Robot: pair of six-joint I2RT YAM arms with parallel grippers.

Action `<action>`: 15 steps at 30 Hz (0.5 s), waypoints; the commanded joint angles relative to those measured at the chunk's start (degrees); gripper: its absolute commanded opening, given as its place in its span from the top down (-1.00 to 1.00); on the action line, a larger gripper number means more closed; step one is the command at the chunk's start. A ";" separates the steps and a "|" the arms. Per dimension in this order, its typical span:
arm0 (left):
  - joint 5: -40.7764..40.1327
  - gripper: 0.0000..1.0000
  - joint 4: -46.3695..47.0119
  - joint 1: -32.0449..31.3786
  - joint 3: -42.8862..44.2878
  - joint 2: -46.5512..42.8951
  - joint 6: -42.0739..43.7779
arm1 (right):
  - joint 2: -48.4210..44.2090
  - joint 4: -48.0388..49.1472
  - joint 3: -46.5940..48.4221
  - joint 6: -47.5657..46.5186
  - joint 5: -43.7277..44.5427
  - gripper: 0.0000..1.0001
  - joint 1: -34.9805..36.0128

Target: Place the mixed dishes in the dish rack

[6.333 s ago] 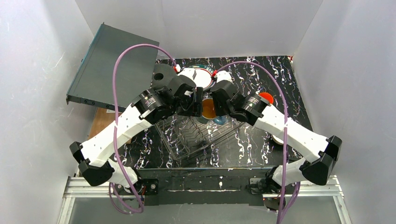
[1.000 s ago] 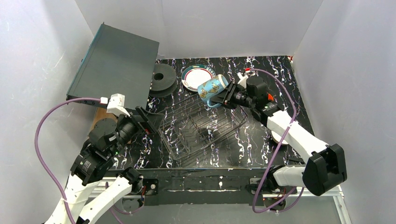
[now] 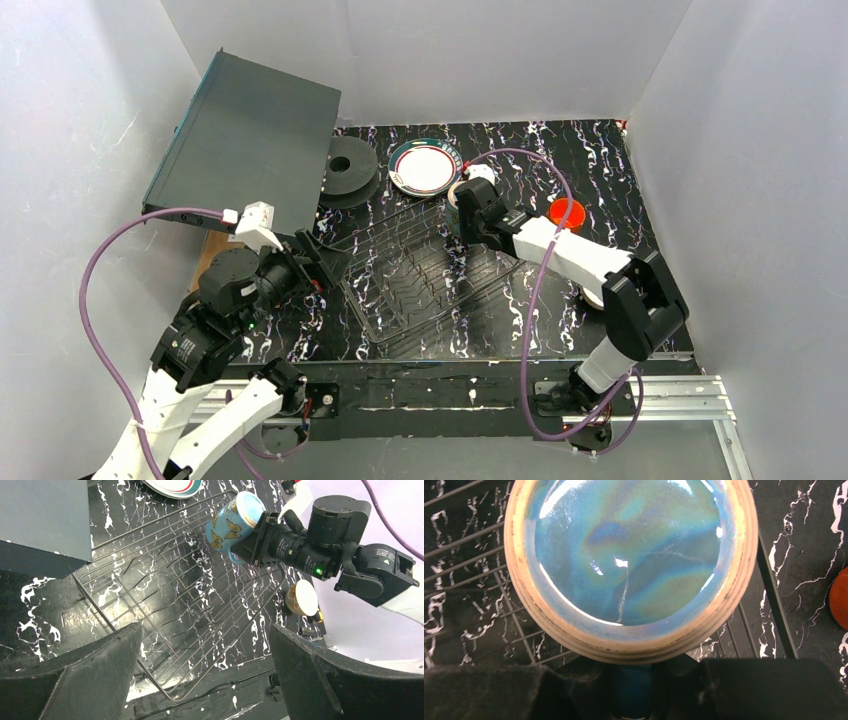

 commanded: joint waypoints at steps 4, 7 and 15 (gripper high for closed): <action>-0.85 -0.96 -3.02 -0.14 1.94 -0.89 -0.64 | 1.83 10.19 3.44 -1.81 6.10 0.97 0.70; -0.64 -0.96 -3.14 -0.17 2.09 -0.92 -0.74 | 2.72 11.81 2.36 -1.93 6.17 0.97 0.92; -0.23 -0.96 -3.07 -0.14 1.96 -0.27 -0.82 | 4.89 12.65 0.92 -1.97 8.71 0.97 1.11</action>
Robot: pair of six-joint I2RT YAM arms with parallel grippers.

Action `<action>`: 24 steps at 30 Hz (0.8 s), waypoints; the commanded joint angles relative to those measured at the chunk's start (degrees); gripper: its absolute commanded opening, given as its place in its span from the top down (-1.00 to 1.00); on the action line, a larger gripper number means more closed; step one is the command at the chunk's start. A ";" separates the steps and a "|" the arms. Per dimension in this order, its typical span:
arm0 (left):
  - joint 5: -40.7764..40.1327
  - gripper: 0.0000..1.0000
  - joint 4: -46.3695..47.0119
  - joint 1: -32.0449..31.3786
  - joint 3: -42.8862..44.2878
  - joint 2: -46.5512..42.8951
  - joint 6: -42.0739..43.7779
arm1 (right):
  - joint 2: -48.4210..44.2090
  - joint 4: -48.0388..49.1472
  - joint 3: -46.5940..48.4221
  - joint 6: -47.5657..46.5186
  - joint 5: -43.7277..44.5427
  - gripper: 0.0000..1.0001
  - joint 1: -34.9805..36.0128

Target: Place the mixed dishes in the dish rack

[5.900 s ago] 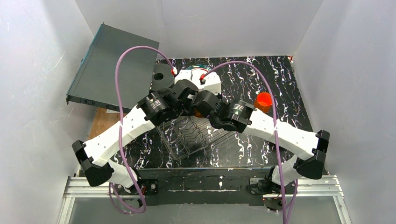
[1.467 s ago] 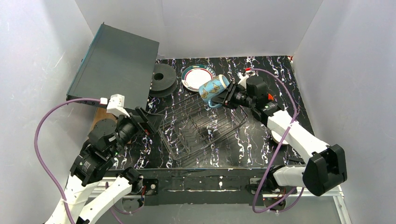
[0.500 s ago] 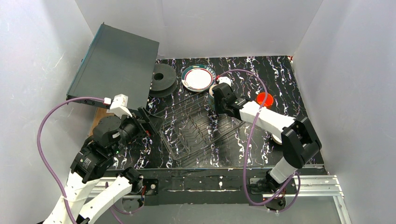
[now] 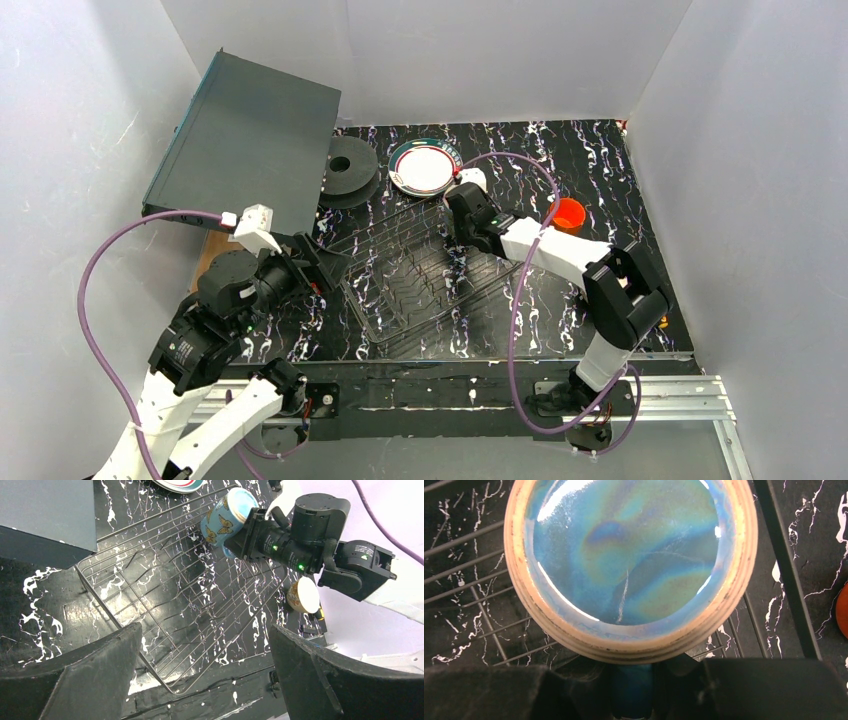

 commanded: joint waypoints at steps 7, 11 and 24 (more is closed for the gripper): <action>0.10 -0.96 -0.61 -0.14 1.43 0.14 -0.33 | 0.04 8.71 -0.82 0.37 4.03 0.97 0.45; 0.01 -0.96 -0.69 -0.11 1.34 0.18 -0.61 | 1.25 7.36 0.12 0.47 3.36 0.77 0.40; 0.64 -0.96 0.33 -0.10 0.27 0.09 -0.85 | -1.35 0.05 2.85 0.19 0.92 -0.26 0.43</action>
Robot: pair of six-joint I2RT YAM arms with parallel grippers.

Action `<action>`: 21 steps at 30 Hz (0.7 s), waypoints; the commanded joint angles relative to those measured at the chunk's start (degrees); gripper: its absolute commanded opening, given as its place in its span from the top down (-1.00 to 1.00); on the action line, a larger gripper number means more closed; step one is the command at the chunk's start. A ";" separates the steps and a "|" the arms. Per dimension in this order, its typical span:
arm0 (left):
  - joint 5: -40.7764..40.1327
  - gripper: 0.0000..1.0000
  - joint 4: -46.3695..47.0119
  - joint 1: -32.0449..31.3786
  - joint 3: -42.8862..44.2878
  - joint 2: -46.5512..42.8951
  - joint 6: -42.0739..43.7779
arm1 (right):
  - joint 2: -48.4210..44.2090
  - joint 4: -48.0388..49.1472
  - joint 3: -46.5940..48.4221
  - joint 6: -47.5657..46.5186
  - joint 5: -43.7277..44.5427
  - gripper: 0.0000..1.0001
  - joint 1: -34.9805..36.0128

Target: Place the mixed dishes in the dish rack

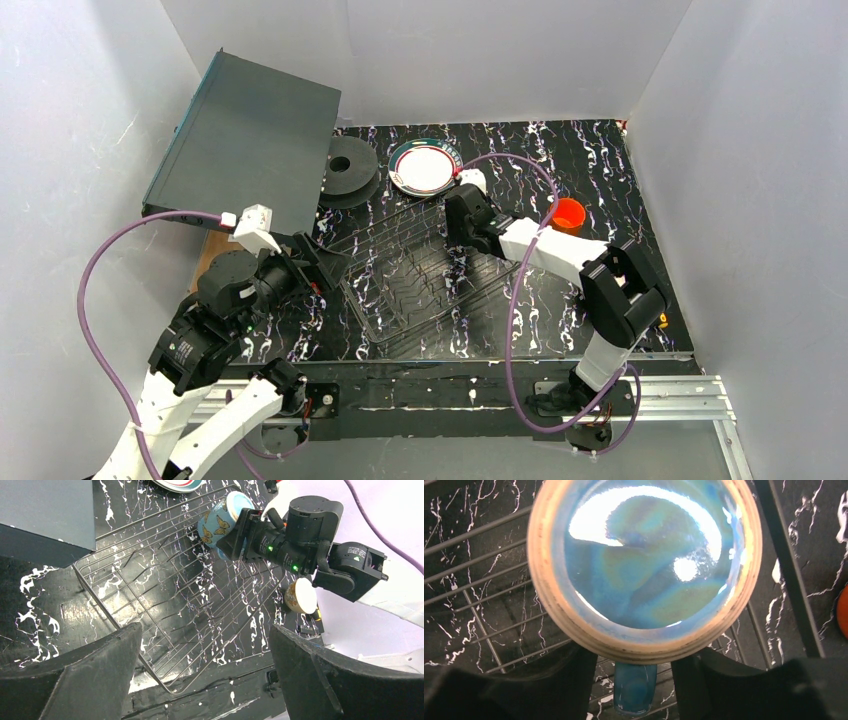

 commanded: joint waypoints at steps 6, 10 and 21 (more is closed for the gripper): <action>1.25 -0.96 1.13 -0.14 -0.21 0.48 0.26 | -6.85 -5.74 6.62 -1.91 -2.04 -0.57 0.37; 1.71 -0.96 1.30 -0.14 -0.27 0.53 0.51 | -12.56 -7.76 8.69 -4.82 -3.56 -0.64 0.39; 1.56 -0.96 0.14 -0.14 1.49 1.32 3.19 | -28.28 -0.80 6.71 -19.06 10.01 -0.96 -3.92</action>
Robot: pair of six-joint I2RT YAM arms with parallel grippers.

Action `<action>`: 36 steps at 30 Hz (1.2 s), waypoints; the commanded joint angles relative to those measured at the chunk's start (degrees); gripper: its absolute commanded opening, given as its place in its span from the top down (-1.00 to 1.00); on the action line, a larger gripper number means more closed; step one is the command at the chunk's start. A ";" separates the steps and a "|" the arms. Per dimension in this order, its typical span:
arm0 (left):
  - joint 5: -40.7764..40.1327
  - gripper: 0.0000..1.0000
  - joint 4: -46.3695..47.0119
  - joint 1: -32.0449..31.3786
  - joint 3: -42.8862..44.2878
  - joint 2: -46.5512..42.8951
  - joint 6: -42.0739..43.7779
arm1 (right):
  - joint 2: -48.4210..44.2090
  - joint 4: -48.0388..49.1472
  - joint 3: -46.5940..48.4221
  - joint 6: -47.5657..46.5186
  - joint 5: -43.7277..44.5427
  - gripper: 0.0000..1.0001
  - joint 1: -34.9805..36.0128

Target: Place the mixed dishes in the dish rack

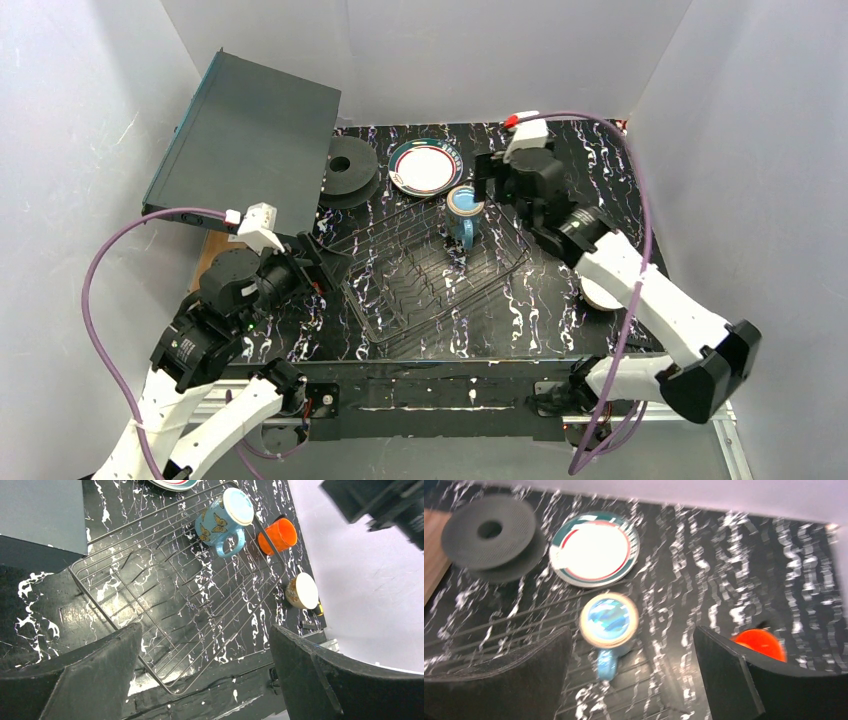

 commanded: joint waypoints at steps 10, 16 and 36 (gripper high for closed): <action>0.03 -0.96 -3.70 -0.14 3.15 0.15 2.11 | -7.69 0.41 -8.98 16.93 3.89 -0.96 -26.28; 0.44 -0.96 -4.76 -0.14 3.75 0.45 1.72 | 14.03 -14.82 -0.67 31.42 -14.96 -0.96 -42.04; 2.97 -0.96 -4.21 -0.14 3.69 3.09 1.24 | 23.73 -13.51 -3.93 31.02 -12.62 0.39 -43.20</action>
